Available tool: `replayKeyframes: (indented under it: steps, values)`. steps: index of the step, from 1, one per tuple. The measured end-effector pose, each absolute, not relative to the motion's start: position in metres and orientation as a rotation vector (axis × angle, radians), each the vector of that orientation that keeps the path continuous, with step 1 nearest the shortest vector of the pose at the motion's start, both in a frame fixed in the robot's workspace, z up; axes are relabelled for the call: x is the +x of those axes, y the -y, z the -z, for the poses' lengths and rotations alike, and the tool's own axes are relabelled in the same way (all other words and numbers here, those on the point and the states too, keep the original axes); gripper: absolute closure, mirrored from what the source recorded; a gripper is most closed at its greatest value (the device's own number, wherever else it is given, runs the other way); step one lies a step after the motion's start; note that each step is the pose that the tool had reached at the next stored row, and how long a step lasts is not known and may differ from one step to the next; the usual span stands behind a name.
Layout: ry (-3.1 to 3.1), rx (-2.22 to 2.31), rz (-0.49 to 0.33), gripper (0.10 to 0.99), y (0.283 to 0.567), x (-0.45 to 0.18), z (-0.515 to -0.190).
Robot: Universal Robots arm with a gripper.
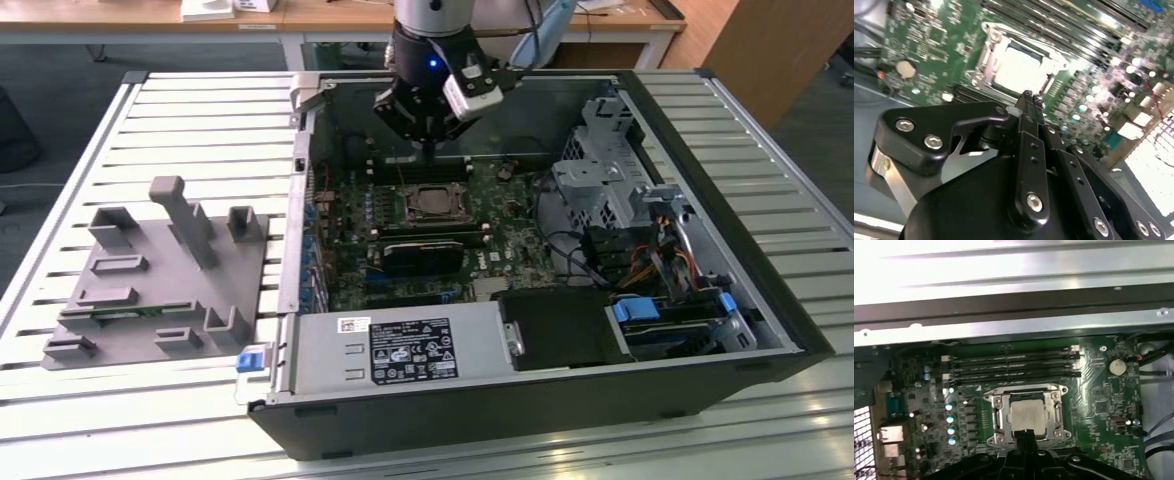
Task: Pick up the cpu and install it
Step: 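Install the first cpu locking lever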
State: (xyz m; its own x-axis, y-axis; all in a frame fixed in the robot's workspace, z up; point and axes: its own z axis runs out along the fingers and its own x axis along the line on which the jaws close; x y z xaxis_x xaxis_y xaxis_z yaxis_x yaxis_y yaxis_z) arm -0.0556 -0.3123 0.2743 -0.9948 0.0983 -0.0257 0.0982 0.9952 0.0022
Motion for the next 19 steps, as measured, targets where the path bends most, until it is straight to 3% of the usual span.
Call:
replayKeyframes:
  steps: [19]
  values:
    - [-3.113, 0.138, -0.002, 0.980, 0.310, -0.101, -0.263]
